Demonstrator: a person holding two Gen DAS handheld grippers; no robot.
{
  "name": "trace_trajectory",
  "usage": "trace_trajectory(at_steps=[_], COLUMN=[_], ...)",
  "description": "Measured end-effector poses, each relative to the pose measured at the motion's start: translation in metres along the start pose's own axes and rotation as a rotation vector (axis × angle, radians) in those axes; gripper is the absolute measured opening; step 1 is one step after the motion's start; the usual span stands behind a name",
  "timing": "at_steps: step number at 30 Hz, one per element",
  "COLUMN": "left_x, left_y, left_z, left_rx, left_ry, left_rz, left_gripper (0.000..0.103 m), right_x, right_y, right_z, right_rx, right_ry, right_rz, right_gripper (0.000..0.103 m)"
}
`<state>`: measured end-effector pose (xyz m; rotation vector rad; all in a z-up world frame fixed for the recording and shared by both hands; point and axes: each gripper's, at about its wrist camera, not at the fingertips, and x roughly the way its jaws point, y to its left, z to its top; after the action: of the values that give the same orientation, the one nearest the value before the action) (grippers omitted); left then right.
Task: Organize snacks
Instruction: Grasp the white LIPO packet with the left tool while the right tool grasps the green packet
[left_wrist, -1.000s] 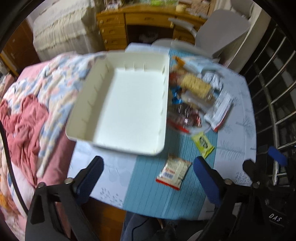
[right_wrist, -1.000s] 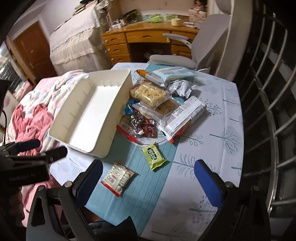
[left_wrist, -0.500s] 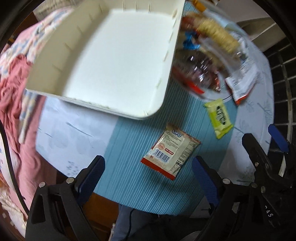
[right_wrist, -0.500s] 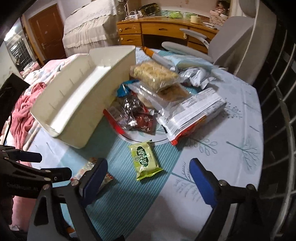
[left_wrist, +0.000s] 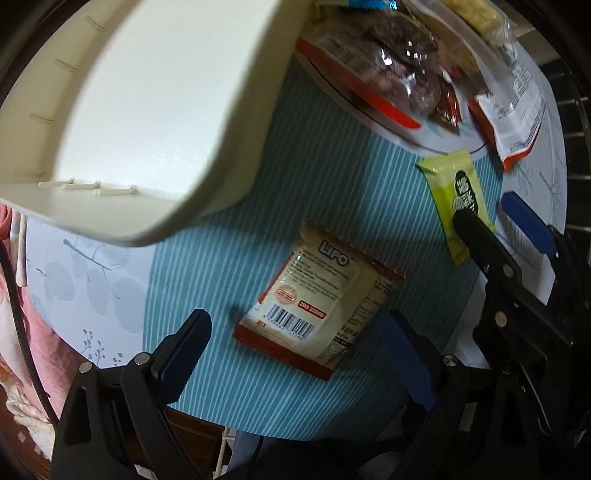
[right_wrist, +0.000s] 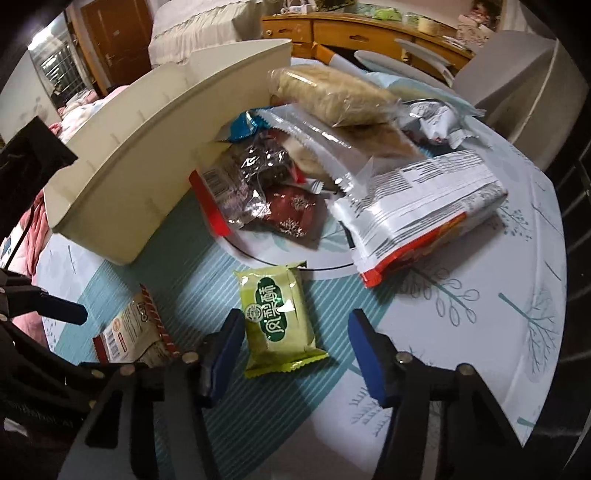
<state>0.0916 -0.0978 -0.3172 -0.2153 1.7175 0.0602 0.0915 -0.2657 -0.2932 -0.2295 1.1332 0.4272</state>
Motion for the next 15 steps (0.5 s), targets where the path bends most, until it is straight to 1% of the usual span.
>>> trace_trajectory(at_steps=[1, 2, 4, 6, 8, 13, 14, 15], left_x=[0.003, 0.006, 0.012, 0.017, 0.018, 0.022, 0.022, 0.023], left_y=[-0.001, -0.003, -0.006, -0.010, -0.012, -0.020, -0.028, -0.030], left_z=[0.000, -0.001, -0.002, -0.002, -0.002, -0.001, 0.009, 0.010], left_rx=[0.006, 0.012, 0.021, 0.031, 0.045, 0.057, 0.057, 0.058], left_ry=[0.009, 0.018, 0.029, 0.033, 0.034, 0.032, 0.034, 0.034], left_rz=[0.011, 0.021, 0.028, 0.033, 0.035, 0.039, 0.037, 0.037], left_gripper=[0.092, 0.090, 0.085, 0.078, 0.074, 0.069, 0.066, 0.064], right_x=[0.001, 0.003, 0.005, 0.009, 0.011, 0.011, 0.010, 0.009], right_y=[0.000, 0.001, 0.003, 0.006, 0.011, 0.013, 0.013, 0.013], right_z=[-0.001, -0.002, -0.002, -0.002, -0.004, -0.006, -0.006, -0.007], right_rx=[-0.007, -0.013, -0.020, -0.038, -0.047, -0.038, -0.033, -0.025], right_ry=[0.003, 0.003, 0.005, 0.015, 0.016, 0.024, 0.025, 0.028], right_rz=[0.006, 0.014, 0.015, 0.024, 0.026, 0.035, 0.037, 0.039], right_gripper=[0.058, 0.057, 0.052, 0.043, 0.040, 0.039, 0.039, 0.038])
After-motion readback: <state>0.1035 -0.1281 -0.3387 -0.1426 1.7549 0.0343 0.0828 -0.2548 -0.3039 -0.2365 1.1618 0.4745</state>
